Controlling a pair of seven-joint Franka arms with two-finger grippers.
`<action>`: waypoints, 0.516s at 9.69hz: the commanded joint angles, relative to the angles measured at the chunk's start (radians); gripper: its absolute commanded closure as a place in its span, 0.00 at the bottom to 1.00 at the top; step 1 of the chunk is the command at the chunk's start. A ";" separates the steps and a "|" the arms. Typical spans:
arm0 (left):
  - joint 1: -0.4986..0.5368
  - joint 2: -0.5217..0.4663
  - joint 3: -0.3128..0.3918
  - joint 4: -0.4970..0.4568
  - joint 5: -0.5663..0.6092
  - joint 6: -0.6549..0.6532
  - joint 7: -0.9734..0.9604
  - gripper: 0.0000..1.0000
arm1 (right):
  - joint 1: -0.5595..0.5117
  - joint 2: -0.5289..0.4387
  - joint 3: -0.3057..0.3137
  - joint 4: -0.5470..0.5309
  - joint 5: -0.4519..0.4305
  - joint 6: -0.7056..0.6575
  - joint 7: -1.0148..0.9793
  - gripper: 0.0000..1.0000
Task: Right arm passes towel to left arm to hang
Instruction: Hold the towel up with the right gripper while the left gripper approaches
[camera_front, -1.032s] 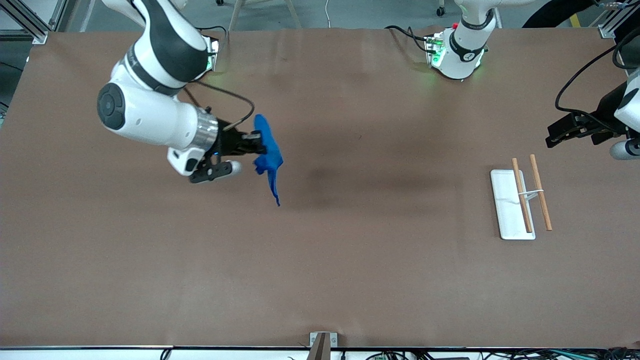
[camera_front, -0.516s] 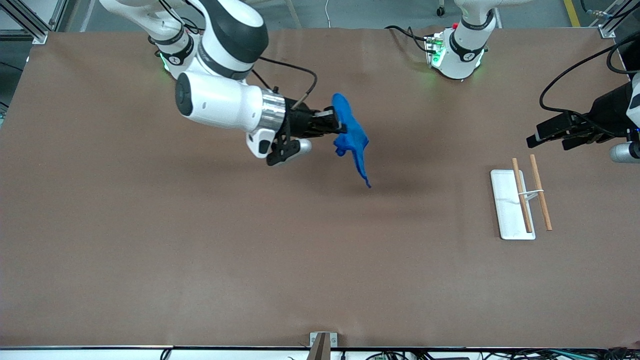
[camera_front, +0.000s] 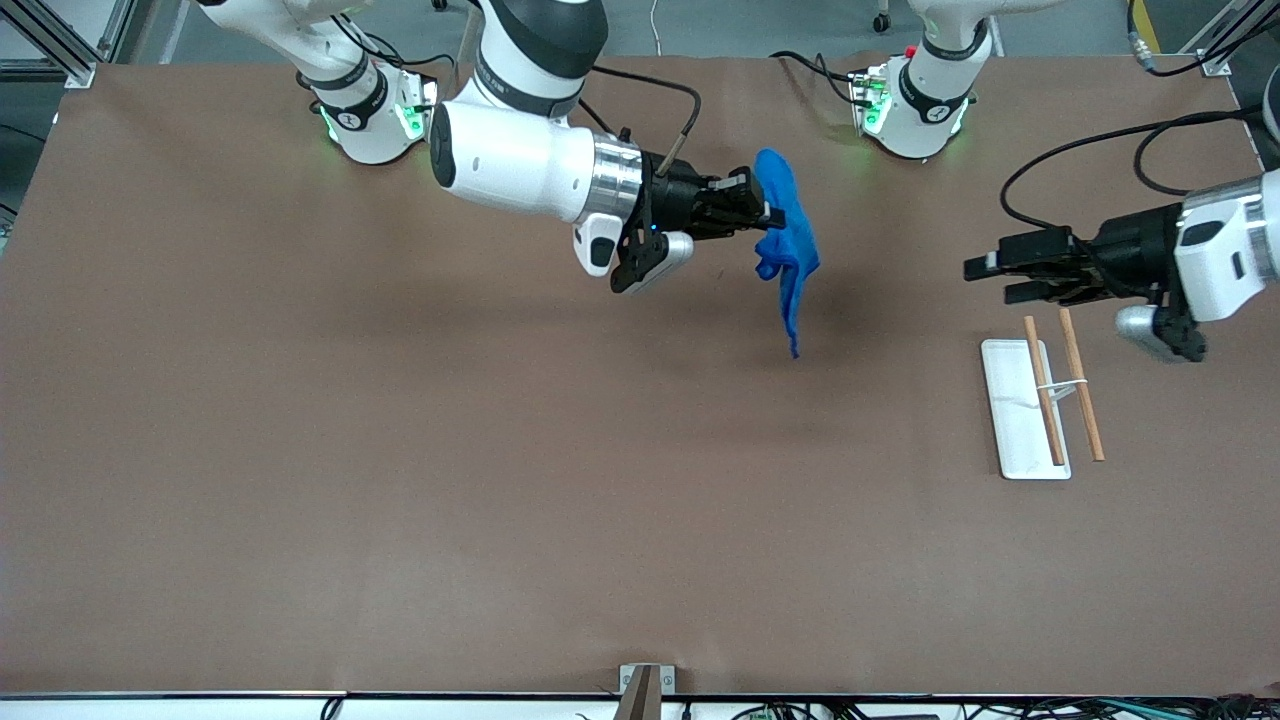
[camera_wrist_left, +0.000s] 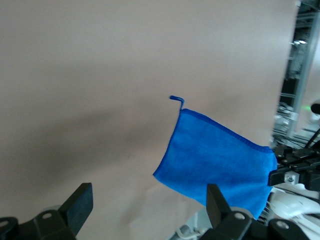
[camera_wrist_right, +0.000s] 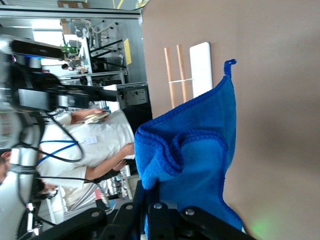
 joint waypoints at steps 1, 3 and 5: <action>0.005 0.006 -0.001 -0.162 -0.175 0.001 0.178 0.00 | 0.025 0.022 0.010 0.053 0.089 0.035 0.005 0.99; 0.005 0.076 0.000 -0.203 -0.288 -0.061 0.287 0.00 | 0.043 0.025 0.010 0.067 0.119 0.067 0.005 0.99; 0.008 0.159 0.012 -0.204 -0.412 -0.173 0.387 0.00 | 0.054 0.027 0.010 0.073 0.120 0.082 0.005 0.99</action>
